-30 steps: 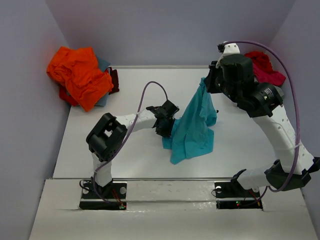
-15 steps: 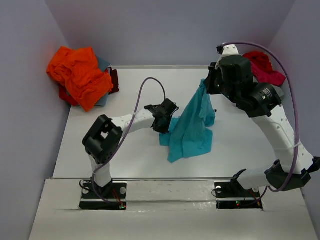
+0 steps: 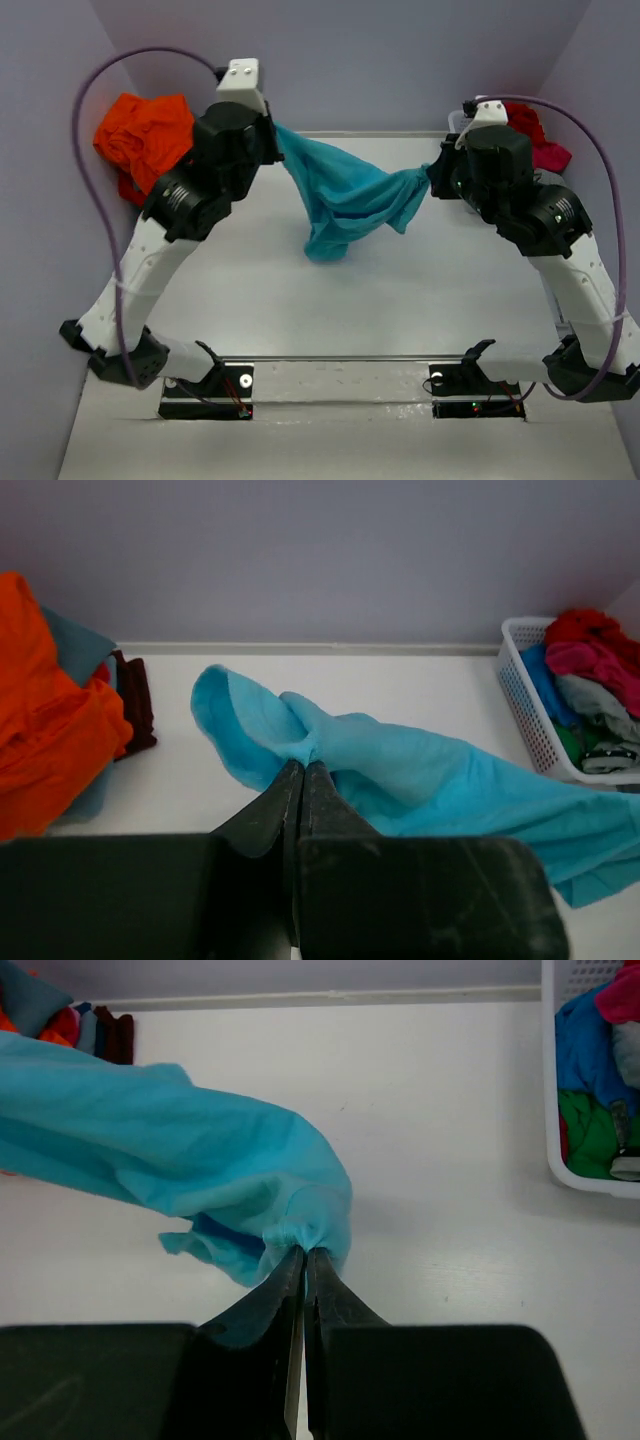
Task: Fold and stack the t-shirts
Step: Flatten out the crumpled T-shirt at the center of the board.
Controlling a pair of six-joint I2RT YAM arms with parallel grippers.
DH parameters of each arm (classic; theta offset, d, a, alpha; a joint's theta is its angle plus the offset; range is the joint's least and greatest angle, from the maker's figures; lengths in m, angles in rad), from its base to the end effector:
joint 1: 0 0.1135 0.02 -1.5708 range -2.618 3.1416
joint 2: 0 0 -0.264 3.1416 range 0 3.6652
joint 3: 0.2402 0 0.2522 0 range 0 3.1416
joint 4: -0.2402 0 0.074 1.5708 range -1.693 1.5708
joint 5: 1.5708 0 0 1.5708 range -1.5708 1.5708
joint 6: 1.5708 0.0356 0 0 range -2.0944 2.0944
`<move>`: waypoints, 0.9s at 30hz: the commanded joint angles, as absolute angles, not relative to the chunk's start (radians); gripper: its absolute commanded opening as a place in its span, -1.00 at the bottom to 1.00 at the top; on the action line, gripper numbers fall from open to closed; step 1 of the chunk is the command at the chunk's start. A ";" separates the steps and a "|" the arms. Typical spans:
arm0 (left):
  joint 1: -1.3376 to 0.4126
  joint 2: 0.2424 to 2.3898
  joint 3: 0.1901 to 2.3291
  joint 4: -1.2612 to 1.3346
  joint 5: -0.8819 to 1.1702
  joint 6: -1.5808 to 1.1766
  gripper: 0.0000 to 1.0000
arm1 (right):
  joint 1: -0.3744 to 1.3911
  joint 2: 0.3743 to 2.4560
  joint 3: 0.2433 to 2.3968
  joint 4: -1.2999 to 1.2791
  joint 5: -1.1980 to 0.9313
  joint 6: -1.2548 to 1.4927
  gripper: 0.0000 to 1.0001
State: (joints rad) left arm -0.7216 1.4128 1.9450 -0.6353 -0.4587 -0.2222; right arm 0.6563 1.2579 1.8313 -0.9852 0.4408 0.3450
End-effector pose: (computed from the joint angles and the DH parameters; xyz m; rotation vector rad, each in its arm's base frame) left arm 0.2090 -0.1629 0.5393 0.0706 1.6723 -0.3309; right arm 0.1751 0.1157 0.5055 -0.0196 1.9478 0.2266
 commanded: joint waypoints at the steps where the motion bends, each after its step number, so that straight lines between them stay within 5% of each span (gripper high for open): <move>1: -0.727 1.199 1.766 -0.528 -0.601 -0.179 -0.89 | 0.663 1.174 1.787 -0.946 0.534 0.383 -0.86; 13: -0.727 1.042 1.563 -0.473 -0.689 -0.224 -0.89 | 0.663 1.071 1.675 -0.925 0.707 0.489 -0.86; 22: -0.664 1.161 1.542 -0.552 -0.655 -0.284 -0.89 | 0.663 1.169 1.672 -1.011 0.720 0.546 -0.86; 27: -0.650 0.987 1.421 -0.345 -0.597 -0.282 -0.89 | 0.663 1.065 1.602 -0.885 0.695 0.491 -0.86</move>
